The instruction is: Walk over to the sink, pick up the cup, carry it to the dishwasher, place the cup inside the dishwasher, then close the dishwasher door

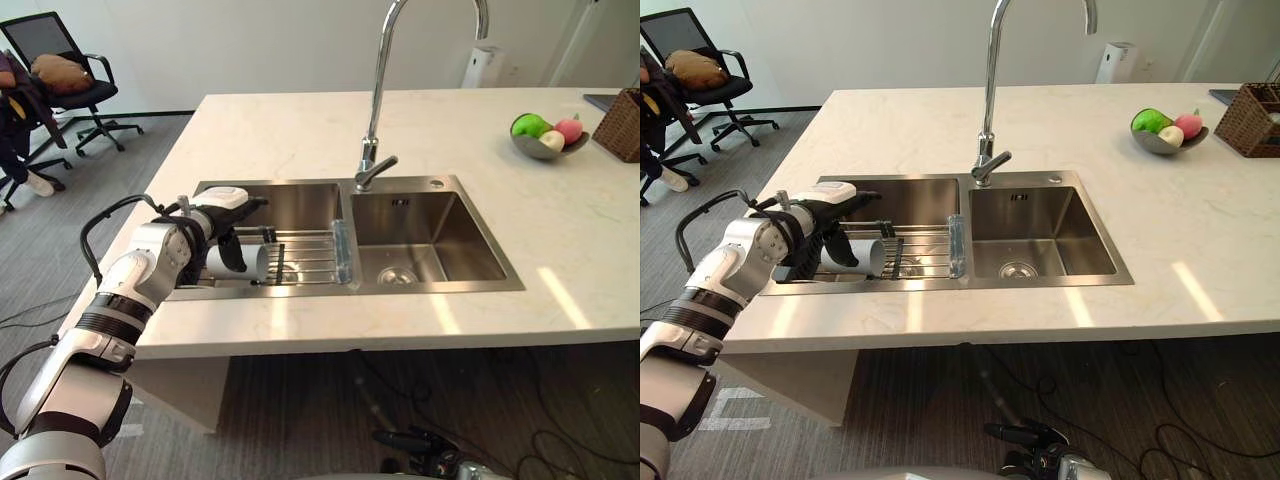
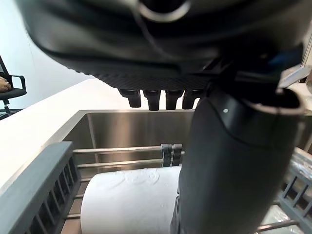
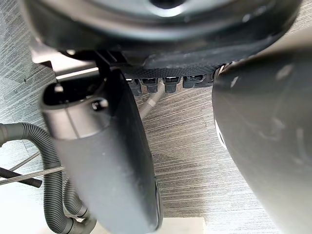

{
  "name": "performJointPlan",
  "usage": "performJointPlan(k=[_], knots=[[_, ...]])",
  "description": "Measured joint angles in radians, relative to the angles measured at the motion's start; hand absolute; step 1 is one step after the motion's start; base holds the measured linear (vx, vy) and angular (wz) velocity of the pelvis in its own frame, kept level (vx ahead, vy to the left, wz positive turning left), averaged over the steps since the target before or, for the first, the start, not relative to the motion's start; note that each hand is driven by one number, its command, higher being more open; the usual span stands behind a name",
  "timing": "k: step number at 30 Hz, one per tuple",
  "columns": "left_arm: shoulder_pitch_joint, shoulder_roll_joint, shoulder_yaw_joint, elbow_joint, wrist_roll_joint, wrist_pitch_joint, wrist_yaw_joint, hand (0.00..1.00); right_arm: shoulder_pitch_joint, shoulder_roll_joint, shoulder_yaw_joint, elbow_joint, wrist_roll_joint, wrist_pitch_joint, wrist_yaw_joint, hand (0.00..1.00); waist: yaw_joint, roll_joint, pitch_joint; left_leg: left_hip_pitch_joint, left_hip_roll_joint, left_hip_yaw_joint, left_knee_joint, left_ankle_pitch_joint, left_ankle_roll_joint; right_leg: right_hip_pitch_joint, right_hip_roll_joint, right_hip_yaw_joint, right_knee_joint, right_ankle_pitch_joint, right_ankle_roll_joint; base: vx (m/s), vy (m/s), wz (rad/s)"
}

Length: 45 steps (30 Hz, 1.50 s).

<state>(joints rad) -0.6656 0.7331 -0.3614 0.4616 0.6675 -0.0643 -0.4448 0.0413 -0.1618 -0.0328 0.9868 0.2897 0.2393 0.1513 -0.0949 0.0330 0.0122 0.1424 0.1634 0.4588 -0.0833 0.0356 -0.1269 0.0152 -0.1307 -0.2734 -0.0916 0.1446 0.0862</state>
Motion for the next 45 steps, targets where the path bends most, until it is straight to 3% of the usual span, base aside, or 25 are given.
performJointPlan(k=[5, 12, 21, 30, 40, 41, 45], knots=[[0.026, -0.007, 0.007, 0.030, 0.021, -0.011, 0.018, 1.00, 0.000, -0.001, 0.000, 0.000, 0.000, 0.001, -0.001, 1.00, 0.000, 0.000, 0.001, 0.000, -0.001, -0.003, -0.001, 0.000, 0.000, 0.001, -0.001, -0.008, 0.000, 0.000, 0.001, 0.00, 0.000, 0.00], [0.060, -0.051, 0.042, 0.056, 0.043, -0.006, 0.116, 1.00, 0.000, -0.001, 0.000, 0.000, -0.005, 0.002, -0.001, 1.00, 0.000, 0.000, 0.003, 0.008, -0.001, -0.003, -0.001, 0.000, 0.000, 0.007, -0.001, -0.008, 0.000, 0.000, 0.001, -0.03, -0.018, 0.00], [0.079, -0.098, 0.060, 0.101, 0.109, 0.047, 0.205, 1.00, -0.006, 0.000, 0.001, 0.000, -0.009, 0.010, -0.001, 1.00, -0.004, -0.001, 0.007, 0.008, 0.000, -0.001, -0.002, 0.000, 0.000, 0.006, 0.001, -0.006, 0.000, 0.000, 0.002, 0.00, 0.000, 0.00], [0.087, -0.156, 0.103, 0.155, 0.123, 0.115, 0.250, 1.00, -0.010, 0.001, 0.002, 0.000, -0.018, 0.021, 0.000, 1.00, -0.007, -0.003, 0.008, 0.013, 0.000, 0.004, -0.002, -0.001, -0.001, 0.007, 0.002, -0.001, 0.000, 0.000, 0.002, 0.00, 0.000, 0.00], [0.087, -0.185, 0.128, 0.223, 0.242, 0.122, 0.246, 1.00, -0.015, 0.003, 0.004, 0.000, -0.021, 0.032, 0.006, 1.00, -0.025, -0.006, 0.012, 0.024, 0.006, 0.021, -0.002, -0.005, -0.005, 0.008, 0.010, 0.016, 0.000, -0.001, 0.002, -0.01, -0.008, -0.05], [0.087, -0.193, 0.131, 0.224, 0.270, 0.123, 0.242, 0.00, -0.015, 0.003, 0.003, 0.000, -0.021, 0.033, 0.007, 1.00, -0.026, -0.007, 0.012, 0.025, 0.006, 0.023, -0.002, -0.006, -0.005, 0.008, 0.010, 0.017, -0.001, 0.000, 0.002, -0.02, -0.020, -0.04], [0.082, -0.200, 0.143, 0.244, 0.341, 0.114, 0.222, 0.00, -0.017, 0.003, 0.004, -0.001, -0.042, 0.035, 0.016, 1.00, -0.027, -0.009, 0.020, 0.043, 0.006, 0.030, 0.000, -0.012, -0.006, 0.019, 0.011, 0.024, -0.001, -0.002, 0.003, -0.02, -0.016, -0.05]])
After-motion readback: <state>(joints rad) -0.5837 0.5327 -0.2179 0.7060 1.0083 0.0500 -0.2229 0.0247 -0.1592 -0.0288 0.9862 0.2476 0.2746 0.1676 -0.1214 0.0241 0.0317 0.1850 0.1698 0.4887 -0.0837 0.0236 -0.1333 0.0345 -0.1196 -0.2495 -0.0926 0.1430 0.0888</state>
